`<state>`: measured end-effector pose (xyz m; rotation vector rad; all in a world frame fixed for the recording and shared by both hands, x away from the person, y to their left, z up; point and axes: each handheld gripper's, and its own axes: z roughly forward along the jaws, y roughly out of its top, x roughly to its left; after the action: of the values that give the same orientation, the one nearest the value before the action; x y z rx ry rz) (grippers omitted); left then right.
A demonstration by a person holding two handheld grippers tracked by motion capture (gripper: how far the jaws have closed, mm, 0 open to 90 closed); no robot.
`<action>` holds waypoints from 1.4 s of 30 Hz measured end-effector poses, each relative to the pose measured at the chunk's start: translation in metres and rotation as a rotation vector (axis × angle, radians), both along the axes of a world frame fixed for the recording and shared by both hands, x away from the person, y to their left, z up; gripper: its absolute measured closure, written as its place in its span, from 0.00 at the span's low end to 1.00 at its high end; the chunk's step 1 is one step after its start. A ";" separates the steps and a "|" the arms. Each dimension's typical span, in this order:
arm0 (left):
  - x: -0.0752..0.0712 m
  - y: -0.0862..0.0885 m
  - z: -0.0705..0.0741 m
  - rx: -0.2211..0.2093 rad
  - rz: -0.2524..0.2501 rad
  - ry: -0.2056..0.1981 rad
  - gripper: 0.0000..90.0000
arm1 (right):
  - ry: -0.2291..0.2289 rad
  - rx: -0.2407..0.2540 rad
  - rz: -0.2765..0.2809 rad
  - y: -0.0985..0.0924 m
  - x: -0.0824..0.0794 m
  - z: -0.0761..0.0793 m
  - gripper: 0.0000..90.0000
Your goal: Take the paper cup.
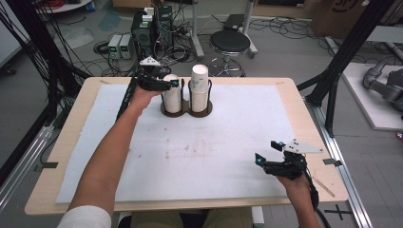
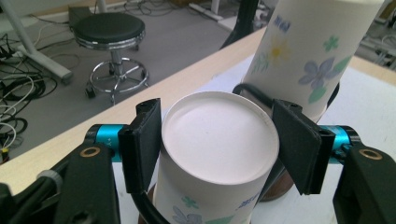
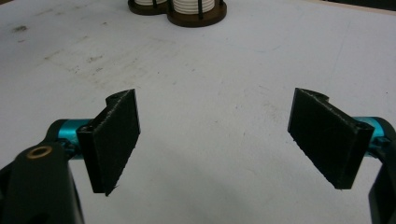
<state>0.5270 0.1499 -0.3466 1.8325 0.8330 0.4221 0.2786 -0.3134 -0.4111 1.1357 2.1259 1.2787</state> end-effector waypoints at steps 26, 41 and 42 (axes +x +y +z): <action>-0.054 0.033 0.107 -0.166 -0.019 -0.149 0.41 | -0.010 0.004 0.013 0.002 0.000 0.001 0.19; -0.125 0.053 0.089 -0.229 -0.122 -0.169 0.41 | -0.018 0.019 0.029 0.008 0.002 0.004 0.19; -0.128 0.053 0.086 -0.227 -0.126 -0.171 0.41 | -0.018 0.017 0.033 0.009 0.003 0.004 0.19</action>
<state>0.3989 0.2029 -0.2611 1.6040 0.6187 0.3815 0.2814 -0.3042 -0.4068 1.0964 2.1330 1.3186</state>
